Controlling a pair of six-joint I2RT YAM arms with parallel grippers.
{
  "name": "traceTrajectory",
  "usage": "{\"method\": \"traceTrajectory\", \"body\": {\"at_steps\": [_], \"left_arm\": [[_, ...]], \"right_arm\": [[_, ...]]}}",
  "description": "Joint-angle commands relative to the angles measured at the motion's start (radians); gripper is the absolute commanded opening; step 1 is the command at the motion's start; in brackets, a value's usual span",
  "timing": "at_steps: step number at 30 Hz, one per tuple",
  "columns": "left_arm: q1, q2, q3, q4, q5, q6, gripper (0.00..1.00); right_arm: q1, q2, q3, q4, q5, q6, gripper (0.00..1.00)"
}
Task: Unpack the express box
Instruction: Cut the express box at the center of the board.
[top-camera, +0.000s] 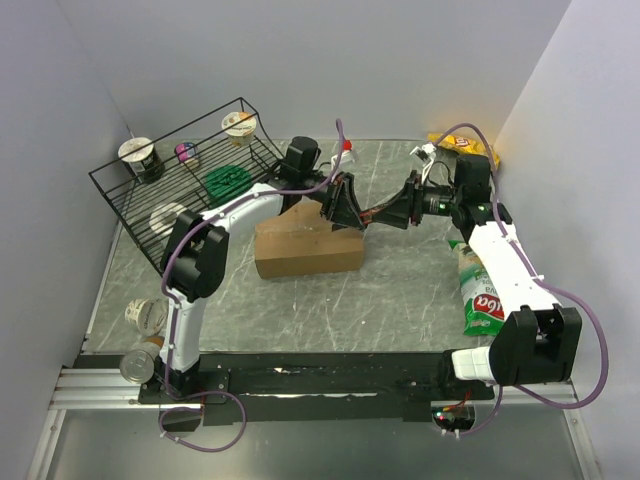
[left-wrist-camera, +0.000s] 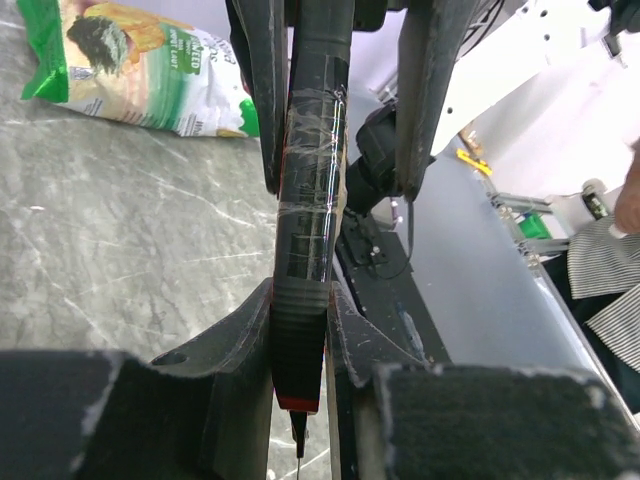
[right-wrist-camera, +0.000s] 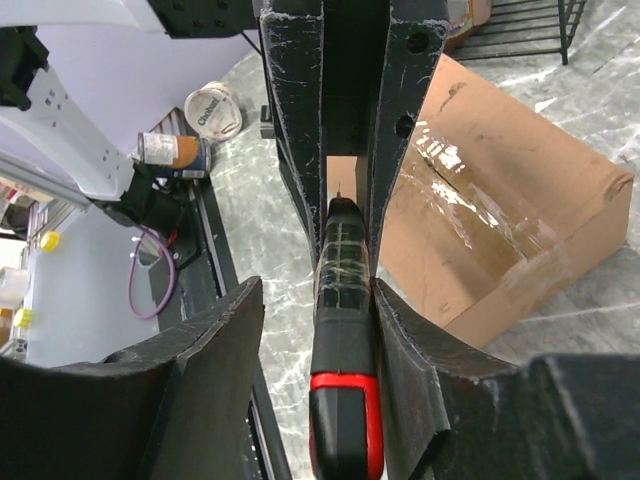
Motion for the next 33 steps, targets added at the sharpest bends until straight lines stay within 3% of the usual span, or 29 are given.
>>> {"method": "traceTrajectory", "body": {"at_steps": [1,6,10,13,14,15,16,17,18,20,21,23,26,31,33], "left_arm": [[-0.002,-0.071,-0.019,0.211,0.009,-0.137,0.01],[-0.002,-0.07,-0.065,0.419,0.012,-0.303,0.01],[-0.003,-0.057,-0.11,0.657,0.017,-0.49,0.01],[-0.005,-0.051,-0.102,0.623,0.015,-0.472,0.01],[-0.005,-0.05,-0.097,0.595,0.011,-0.455,0.01],[-0.003,-0.05,-0.091,0.545,0.003,-0.39,0.06],[-0.002,-0.051,-0.07,0.468,-0.015,-0.316,0.17],[0.003,-0.063,-0.045,0.141,-0.098,-0.203,0.31],[0.004,-0.067,-0.006,-0.069,-0.179,0.128,0.49],[-0.002,-0.08,0.09,-0.398,-0.393,0.375,0.61],[0.001,-0.089,0.09,-0.424,-0.47,0.448,0.65],[0.015,-0.108,0.087,-0.459,-0.624,0.473,0.66],[0.041,-0.131,0.081,-0.522,-0.739,0.545,0.69],[0.058,-0.061,0.199,-0.843,-0.813,0.709,0.7],[0.064,-0.042,0.194,-0.87,-0.848,0.715,0.72]], "right_arm": [[0.027,-0.013,-0.014,0.051,-0.026,0.045,0.5],[0.027,-0.007,-0.029,0.084,-0.029,0.079,0.37],[0.027,0.002,-0.023,0.091,-0.033,0.079,0.33],[0.027,0.01,-0.019,0.1,-0.052,0.081,0.19],[0.029,0.01,-0.02,0.11,-0.055,0.081,0.04],[0.026,0.008,-0.019,0.111,-0.053,0.087,0.0],[0.021,0.004,-0.017,0.123,-0.05,0.094,0.0],[0.011,0.001,-0.011,0.117,-0.038,0.101,0.0],[-0.006,-0.004,0.004,0.11,-0.012,0.12,0.0],[-0.075,-0.021,0.021,0.058,0.115,0.147,0.0],[-0.097,-0.027,0.032,0.044,0.147,0.156,0.0],[-0.16,-0.051,0.029,0.038,0.207,0.147,0.0],[-0.186,-0.091,0.001,0.035,0.298,0.116,0.0],[-0.189,-0.119,-0.048,0.143,0.343,0.15,0.0],[-0.187,-0.098,-0.053,0.163,0.323,0.195,0.0]]}}
